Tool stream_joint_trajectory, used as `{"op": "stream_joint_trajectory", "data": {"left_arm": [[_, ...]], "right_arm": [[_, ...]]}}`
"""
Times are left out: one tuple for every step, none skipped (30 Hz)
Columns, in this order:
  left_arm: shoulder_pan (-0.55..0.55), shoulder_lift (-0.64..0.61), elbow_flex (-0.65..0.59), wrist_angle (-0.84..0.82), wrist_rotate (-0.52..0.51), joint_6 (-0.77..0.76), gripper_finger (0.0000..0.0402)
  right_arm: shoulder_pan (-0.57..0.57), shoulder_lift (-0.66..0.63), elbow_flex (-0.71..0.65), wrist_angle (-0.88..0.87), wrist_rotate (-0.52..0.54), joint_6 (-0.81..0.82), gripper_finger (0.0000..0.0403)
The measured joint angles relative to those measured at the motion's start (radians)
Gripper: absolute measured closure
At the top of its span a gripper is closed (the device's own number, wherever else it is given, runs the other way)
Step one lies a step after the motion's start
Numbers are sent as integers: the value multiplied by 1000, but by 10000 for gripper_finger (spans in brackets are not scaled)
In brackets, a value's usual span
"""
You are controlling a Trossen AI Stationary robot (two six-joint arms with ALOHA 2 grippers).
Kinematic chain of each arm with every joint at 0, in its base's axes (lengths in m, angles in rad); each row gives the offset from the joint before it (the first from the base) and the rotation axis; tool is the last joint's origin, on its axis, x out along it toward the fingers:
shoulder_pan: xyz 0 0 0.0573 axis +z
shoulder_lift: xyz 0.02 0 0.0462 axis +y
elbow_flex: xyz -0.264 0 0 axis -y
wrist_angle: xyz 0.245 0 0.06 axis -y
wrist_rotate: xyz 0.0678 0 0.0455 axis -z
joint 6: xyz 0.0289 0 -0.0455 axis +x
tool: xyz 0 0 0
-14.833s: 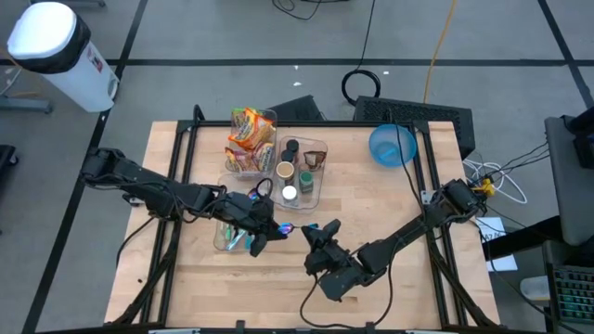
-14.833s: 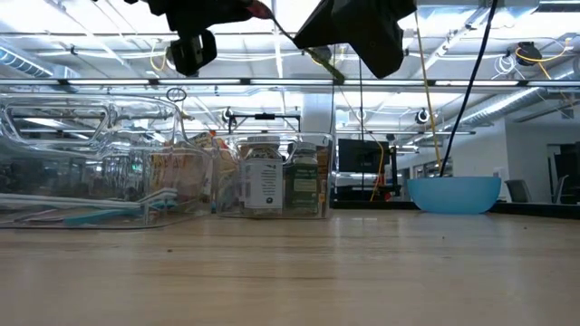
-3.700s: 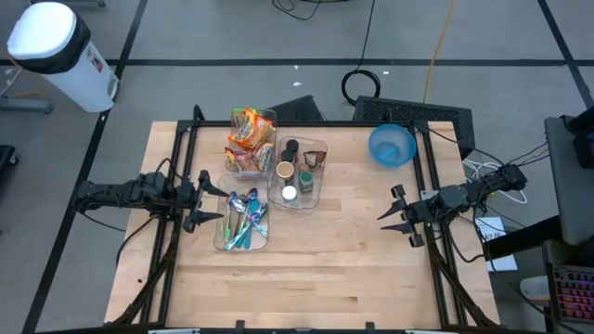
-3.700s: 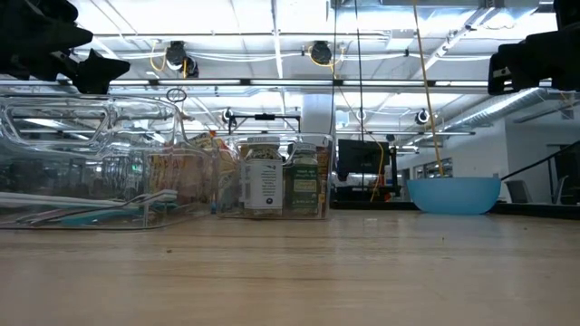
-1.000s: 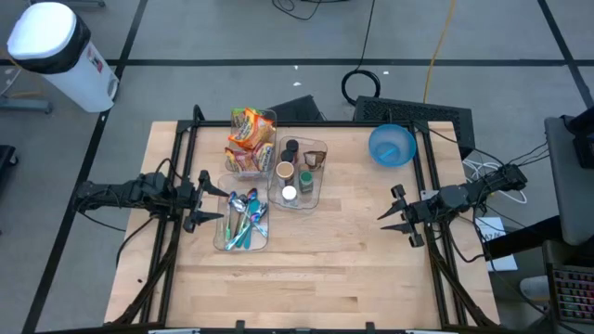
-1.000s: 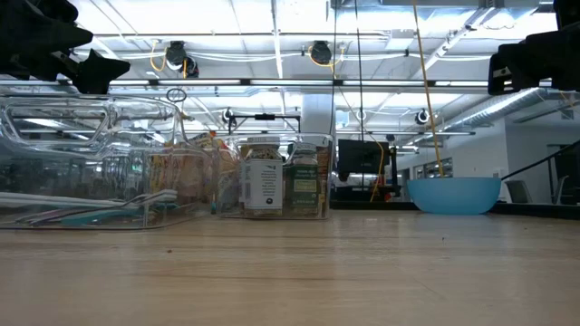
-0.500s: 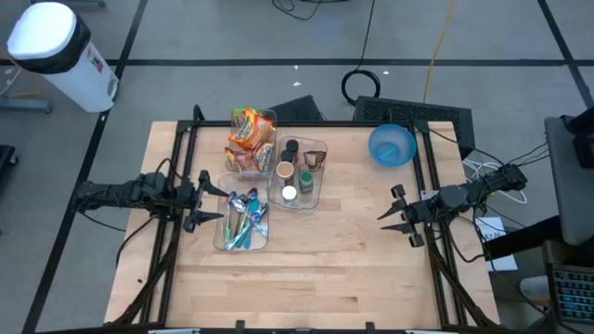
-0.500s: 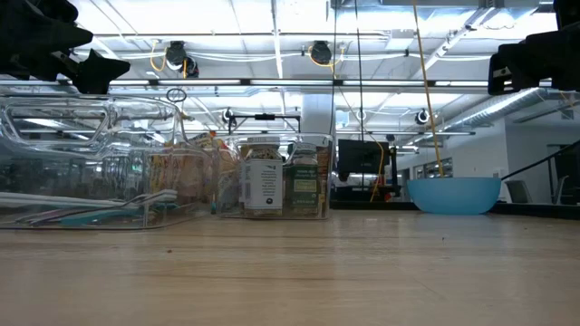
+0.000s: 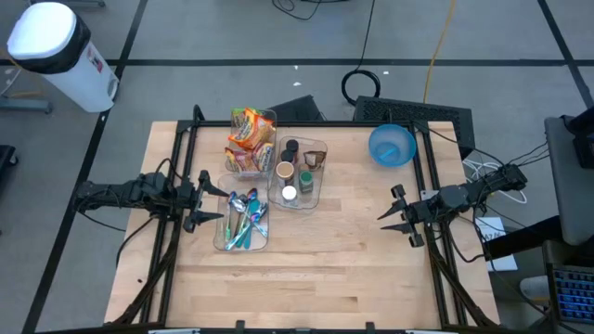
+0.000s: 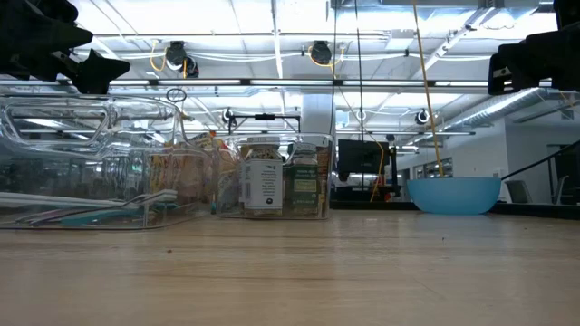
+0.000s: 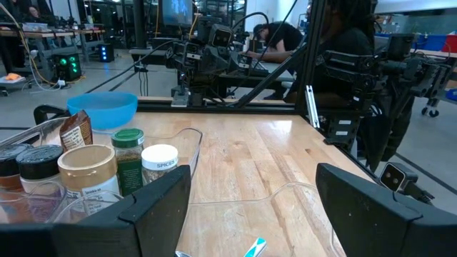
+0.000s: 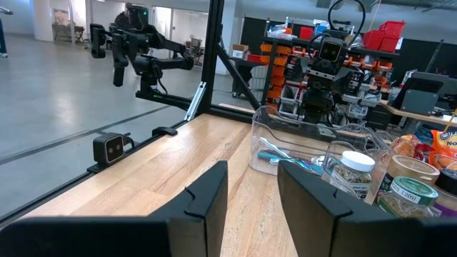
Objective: Pick & Place Food Item
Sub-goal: Return to Home Position
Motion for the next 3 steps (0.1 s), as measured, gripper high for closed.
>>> {"op": "stream_joint_trajectory", "data": {"left_arm": [[0,0,0,0,0,0,91],[0,0,0,0,0,0,91],[0,0,0,0,0,0,91]], "right_arm": [[0,0,0,0,0,0,287],[0,0,0,0,0,0,287],[0,0,0,0,0,0,287]]}}
